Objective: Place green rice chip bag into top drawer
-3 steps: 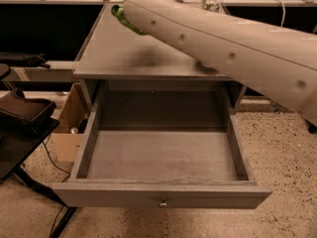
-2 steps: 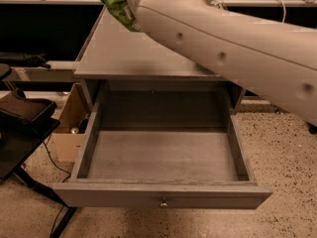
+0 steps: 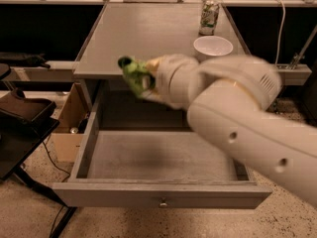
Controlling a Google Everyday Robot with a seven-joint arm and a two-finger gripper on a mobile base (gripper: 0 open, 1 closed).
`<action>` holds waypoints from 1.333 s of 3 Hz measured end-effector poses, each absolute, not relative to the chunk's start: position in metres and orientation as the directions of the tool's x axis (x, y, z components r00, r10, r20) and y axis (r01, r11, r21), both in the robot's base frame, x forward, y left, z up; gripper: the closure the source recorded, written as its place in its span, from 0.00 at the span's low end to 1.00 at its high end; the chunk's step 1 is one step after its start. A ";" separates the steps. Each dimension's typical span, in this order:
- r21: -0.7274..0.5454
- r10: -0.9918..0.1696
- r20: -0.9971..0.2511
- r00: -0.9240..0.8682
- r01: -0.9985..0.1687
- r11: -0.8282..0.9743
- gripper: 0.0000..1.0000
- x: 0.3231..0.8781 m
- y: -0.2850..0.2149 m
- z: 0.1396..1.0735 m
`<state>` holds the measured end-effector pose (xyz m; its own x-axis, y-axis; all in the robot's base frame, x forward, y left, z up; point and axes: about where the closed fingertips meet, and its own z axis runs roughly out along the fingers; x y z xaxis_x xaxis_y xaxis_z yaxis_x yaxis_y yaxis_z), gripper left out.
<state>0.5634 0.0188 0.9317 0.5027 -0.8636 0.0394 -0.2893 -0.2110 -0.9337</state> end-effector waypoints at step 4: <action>-0.766 -0.572 -0.584 0.576 -0.624 0.155 0.62 0.528 0.145 0.732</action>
Offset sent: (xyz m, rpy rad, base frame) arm -0.0411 0.1081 -0.2718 0.7334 0.5191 0.4374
